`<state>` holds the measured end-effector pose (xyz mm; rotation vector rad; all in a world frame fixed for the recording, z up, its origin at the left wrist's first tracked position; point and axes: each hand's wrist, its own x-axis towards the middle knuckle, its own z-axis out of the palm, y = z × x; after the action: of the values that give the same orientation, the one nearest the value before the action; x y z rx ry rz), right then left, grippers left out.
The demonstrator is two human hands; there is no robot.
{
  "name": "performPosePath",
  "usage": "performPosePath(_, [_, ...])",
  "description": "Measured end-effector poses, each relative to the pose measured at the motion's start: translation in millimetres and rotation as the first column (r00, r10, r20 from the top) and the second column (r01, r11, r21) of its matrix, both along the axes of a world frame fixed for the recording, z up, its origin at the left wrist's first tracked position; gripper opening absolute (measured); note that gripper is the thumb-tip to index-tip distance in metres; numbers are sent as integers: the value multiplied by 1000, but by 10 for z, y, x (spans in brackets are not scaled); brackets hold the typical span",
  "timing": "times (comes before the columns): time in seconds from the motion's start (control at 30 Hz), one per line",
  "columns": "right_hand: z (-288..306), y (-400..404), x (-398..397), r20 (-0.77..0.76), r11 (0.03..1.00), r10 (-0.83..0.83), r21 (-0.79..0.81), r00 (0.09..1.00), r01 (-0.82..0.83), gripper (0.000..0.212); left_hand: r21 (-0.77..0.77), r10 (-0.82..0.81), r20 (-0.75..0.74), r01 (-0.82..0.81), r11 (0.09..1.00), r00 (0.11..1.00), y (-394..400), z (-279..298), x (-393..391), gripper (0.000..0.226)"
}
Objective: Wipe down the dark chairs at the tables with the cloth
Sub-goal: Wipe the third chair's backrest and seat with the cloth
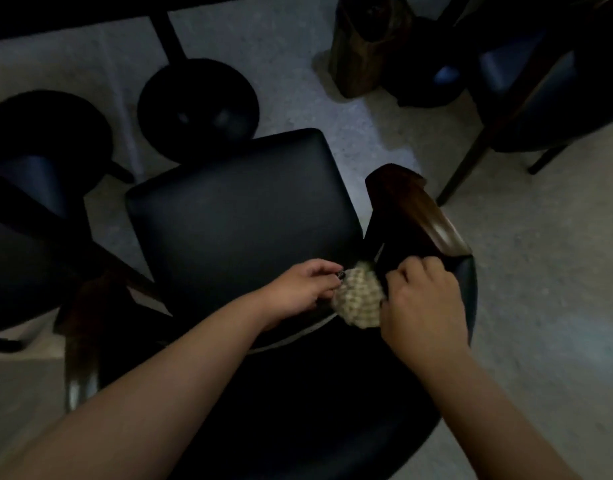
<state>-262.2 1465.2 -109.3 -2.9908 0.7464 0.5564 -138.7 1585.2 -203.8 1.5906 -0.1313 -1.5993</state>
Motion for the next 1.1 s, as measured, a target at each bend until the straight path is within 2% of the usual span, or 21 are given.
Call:
performPosePath(0.07, [-76,75,46,-175,996,37,-68,984,-50,13,-11,8,-47,-9,1000,999,15,-98,46,19])
performPosePath(0.13, [-141,105,140,-236,995,31,-86,971,-53,12,10,-35,-132,36,999,991,48,-185,84,19])
performPosePath(0.23, [-296,146,316,-318,997,70,-9,945,-76,19,73,-20,-197,35,997,980,186,-365,180,26])
performPosePath(0.3, [-390,226,361,-325,997,18,76,946,7,25,185,51,-251,-4,983,967,316,-489,289,36])
performPosePath(0.4, [-600,404,406,-251,956,-189,174,949,236,34,321,138,-205,-66,945,969,504,-757,448,46])
performPosePath(0.47, [-839,536,487,-288,872,-353,243,890,425,35,371,167,-126,-110,922,978,552,-937,489,52])
performPosePath(0.6, [-1398,605,733,-385,610,-578,383,720,694,32,391,130,-11,-115,913,992,416,-1278,464,64])
performPosePath(0.7, [-1764,455,824,-340,445,-744,389,574,807,50,388,96,64,-113,915,993,204,-1527,428,67])
performPosePath(0.8, [-2071,297,841,-258,284,-880,389,399,877,61,366,104,136,-147,919,985,19,-1748,355,52])
performPosePath(0.9, [-2278,205,815,-349,65,-910,417,226,907,61,420,135,273,-244,874,953,-77,-1823,322,35])
performPosePath(0.93, [-2304,201,803,-371,44,-904,416,213,908,49,424,152,309,-279,862,939,-77,-1812,327,29])
performPosePath(1.0, [-2305,221,800,-336,79,-911,430,240,899,23,379,219,309,-331,864,925,-69,-1752,363,17])
performPosePath(1.07, [-2244,238,859,-248,99,-935,504,253,858,13,292,381,194,-424,857,904,-56,-1604,477,10])
performPosePath(1.1, [-2183,237,913,-202,77,-953,558,225,826,10,251,502,88,-507,824,860,-55,-1496,569,13])
